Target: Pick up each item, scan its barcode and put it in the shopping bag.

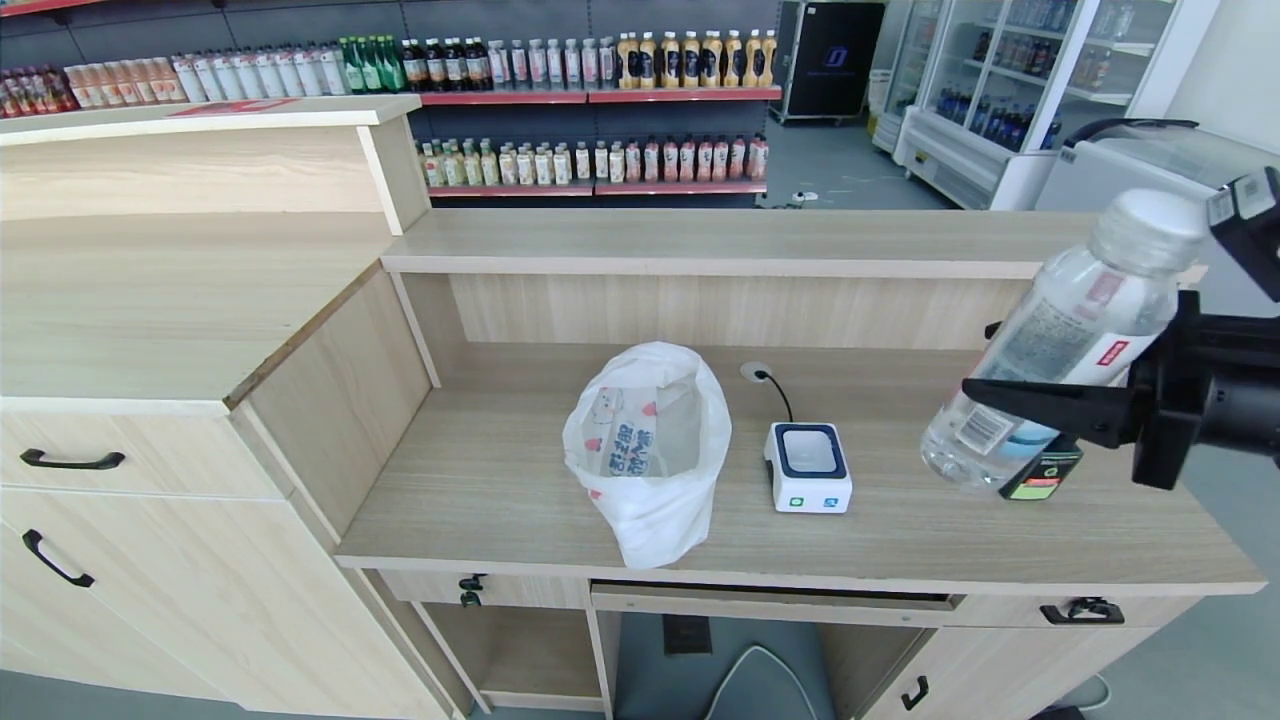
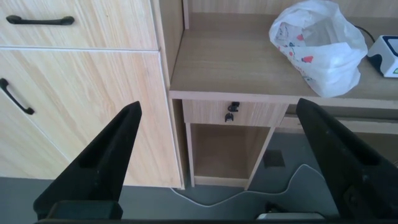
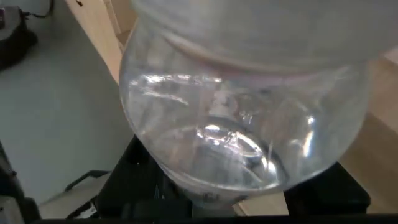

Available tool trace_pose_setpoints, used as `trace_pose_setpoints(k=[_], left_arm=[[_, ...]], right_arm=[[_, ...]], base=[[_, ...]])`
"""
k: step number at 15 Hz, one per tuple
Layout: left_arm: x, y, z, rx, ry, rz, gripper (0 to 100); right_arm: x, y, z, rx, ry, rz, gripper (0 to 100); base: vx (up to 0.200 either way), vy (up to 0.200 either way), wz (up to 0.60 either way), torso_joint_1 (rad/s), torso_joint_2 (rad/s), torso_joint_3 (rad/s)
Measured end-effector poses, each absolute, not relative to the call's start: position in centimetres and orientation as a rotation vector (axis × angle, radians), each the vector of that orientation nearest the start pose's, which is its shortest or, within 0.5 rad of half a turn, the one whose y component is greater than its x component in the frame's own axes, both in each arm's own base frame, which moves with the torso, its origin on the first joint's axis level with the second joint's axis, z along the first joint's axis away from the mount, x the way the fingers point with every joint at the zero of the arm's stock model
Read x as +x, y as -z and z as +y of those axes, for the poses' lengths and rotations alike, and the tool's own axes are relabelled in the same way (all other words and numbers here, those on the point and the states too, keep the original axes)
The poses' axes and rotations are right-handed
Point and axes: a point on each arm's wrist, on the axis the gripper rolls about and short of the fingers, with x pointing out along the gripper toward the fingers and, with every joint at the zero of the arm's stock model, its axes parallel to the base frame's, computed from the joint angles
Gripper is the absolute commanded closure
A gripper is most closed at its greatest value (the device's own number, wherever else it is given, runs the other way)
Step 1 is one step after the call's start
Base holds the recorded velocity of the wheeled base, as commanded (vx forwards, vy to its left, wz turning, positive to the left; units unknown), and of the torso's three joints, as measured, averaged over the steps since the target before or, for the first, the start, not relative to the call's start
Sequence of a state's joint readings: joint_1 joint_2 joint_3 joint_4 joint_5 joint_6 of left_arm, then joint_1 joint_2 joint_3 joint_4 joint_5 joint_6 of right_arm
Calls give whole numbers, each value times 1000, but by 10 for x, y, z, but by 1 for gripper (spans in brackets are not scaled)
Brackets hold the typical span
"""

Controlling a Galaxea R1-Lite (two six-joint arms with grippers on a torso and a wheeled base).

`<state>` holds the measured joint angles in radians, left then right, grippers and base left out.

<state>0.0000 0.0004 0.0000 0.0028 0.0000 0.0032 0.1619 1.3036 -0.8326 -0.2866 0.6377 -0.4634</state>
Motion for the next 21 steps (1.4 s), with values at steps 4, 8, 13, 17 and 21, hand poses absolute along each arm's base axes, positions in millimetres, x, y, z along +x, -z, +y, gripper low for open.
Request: trace_pose_setpoints(k=[4,8,13,17,21], left_arm=[[-23,-75,0,3,0,4,0],[-23,-75,0,3,0,3,0],[-23,-75,0,3,0,4,0],[-23,-75,0,3,0,3,0],[-23,-75,0,3,0,4,0]], right_arm=[[252,-229,-6,-933,-600,-130,100],[276,-214,-48,-1143,-734,-318,100],[300,-211,-78,-1358,-681,-397,100],[321,-208,-78,-1437,-658,-451,100],[341,-174,-74,-1383,-734,-431,100]], base=[[0,0,0,0,0,0],[0,0,0,0,0,0],[0,0,120,0,0,1],[0,0,600,1,1,-1],[0,0,0,0,0,0]])
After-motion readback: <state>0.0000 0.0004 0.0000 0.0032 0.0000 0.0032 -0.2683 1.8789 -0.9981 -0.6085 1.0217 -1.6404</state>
